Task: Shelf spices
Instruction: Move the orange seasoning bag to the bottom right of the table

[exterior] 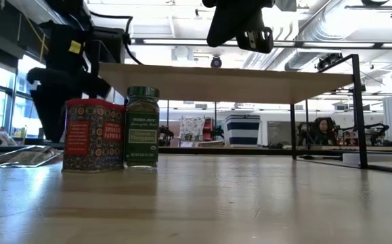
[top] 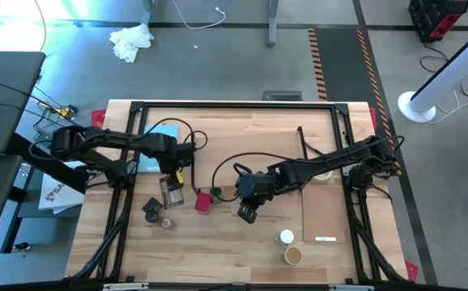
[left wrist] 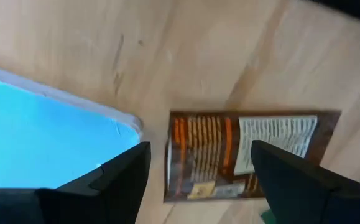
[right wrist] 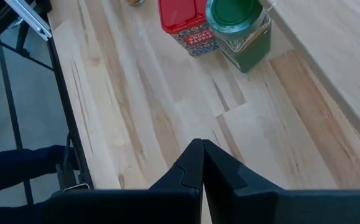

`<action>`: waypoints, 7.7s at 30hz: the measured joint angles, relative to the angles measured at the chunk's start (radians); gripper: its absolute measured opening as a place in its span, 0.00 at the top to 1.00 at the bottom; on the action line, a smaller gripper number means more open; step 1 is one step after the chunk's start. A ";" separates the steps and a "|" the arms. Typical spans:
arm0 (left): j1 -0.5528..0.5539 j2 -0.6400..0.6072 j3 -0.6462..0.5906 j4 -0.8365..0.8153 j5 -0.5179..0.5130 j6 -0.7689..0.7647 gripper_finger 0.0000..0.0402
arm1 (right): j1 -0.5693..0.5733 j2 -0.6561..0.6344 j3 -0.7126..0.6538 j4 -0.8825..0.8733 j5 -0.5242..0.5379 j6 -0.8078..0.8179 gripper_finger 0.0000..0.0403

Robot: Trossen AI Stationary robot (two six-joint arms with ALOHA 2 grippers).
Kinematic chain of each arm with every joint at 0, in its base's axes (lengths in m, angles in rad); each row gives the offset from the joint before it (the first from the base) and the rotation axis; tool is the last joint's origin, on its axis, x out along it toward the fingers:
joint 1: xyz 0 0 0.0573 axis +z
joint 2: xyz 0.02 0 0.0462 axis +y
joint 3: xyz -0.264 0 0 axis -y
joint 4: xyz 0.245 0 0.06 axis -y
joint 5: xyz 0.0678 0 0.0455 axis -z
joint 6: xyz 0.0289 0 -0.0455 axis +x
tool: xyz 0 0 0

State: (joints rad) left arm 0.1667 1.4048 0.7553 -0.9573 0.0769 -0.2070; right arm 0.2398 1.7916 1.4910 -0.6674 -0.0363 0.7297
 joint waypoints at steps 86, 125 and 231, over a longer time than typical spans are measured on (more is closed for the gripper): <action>-0.020 -0.315 -0.073 -0.032 -0.090 -0.281 0.94 | -0.015 0.000 0.000 0.084 -0.015 -0.032 1.00; -0.090 -0.340 0.539 0.539 -0.510 -0.185 0.95 | -0.108 -0.154 0.392 0.076 0.625 -0.526 0.78; -0.311 -0.417 0.615 0.488 -0.872 -0.117 0.74 | 0.544 -0.165 0.247 -0.882 0.043 0.725 1.00</action>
State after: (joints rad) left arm -0.1444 0.9874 1.3705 -0.4690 -0.7956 -0.3237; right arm 0.7836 1.6262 1.7381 -1.5494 0.0071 1.4545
